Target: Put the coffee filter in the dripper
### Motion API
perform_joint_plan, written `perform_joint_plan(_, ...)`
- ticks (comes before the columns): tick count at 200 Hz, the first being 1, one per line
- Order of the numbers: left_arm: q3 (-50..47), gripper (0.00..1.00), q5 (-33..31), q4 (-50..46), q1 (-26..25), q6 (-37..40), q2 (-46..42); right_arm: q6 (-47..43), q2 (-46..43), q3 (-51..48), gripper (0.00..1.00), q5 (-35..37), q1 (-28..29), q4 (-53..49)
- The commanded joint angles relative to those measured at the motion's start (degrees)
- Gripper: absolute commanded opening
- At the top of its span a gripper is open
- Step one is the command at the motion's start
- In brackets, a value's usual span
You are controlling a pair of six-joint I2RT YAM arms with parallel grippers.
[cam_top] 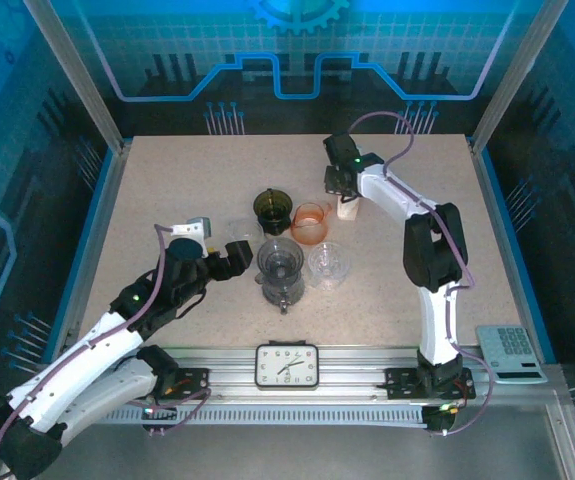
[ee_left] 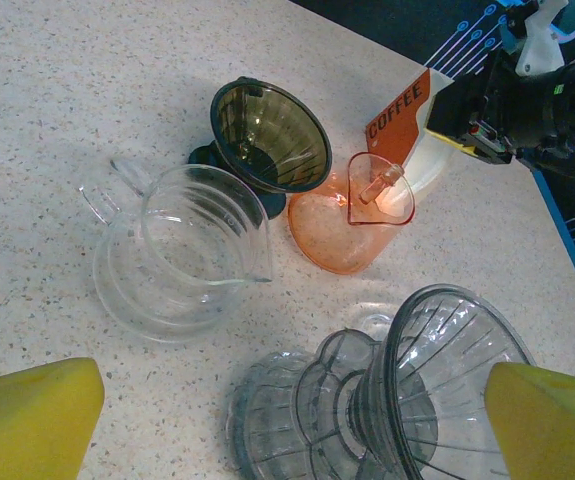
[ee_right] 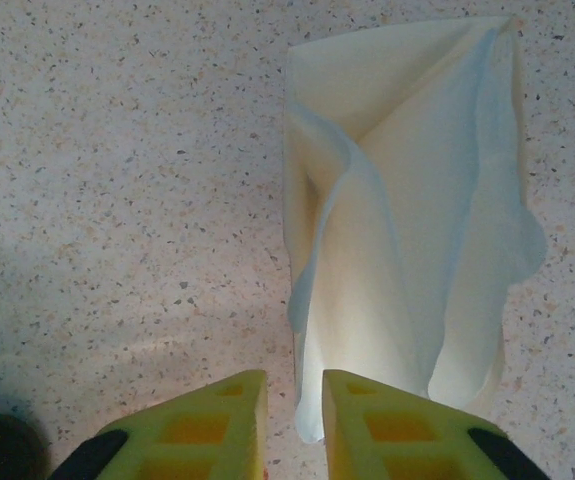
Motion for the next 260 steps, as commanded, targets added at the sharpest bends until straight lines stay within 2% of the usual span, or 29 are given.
perform_joint_plan(1,-0.6,0.99,-1.3,0.7,0.6,-0.3,-0.3,-0.8,1.3,2.0,0.15,0.8,-0.2,-1.2)
perform_joint_plan(54,-0.6,0.99,-1.3,0.6,0.7,-0.7,-0.2,-2.2,0.5,1.0,0.00,1.0,-0.4,-0.6)
perform_joint_plan(86,-0.7,0.99,-1.2,0.3,0.8,-1.1,-0.2,-3.1,-0.5,-0.2,0.00,0.4,-0.6,-0.3)
perform_joint_plan(178,-0.5,0.99,-1.3,-0.1,1.0,-1.1,-0.3,-6.6,-10.2,-8.8,0.00,-3.1,-0.7,4.8)
perform_joint_plan(223,-0.4,0.99,-0.8,-0.2,1.1,-1.7,-0.2,-8.3,-13.3,-9.3,0.00,-4.6,-0.8,4.7)
perform_joint_plan(260,0.1,0.99,-0.5,-0.8,1.1,-2.1,-0.3,-8.8,-18.9,-11.5,0.00,-6.3,-0.4,4.8)
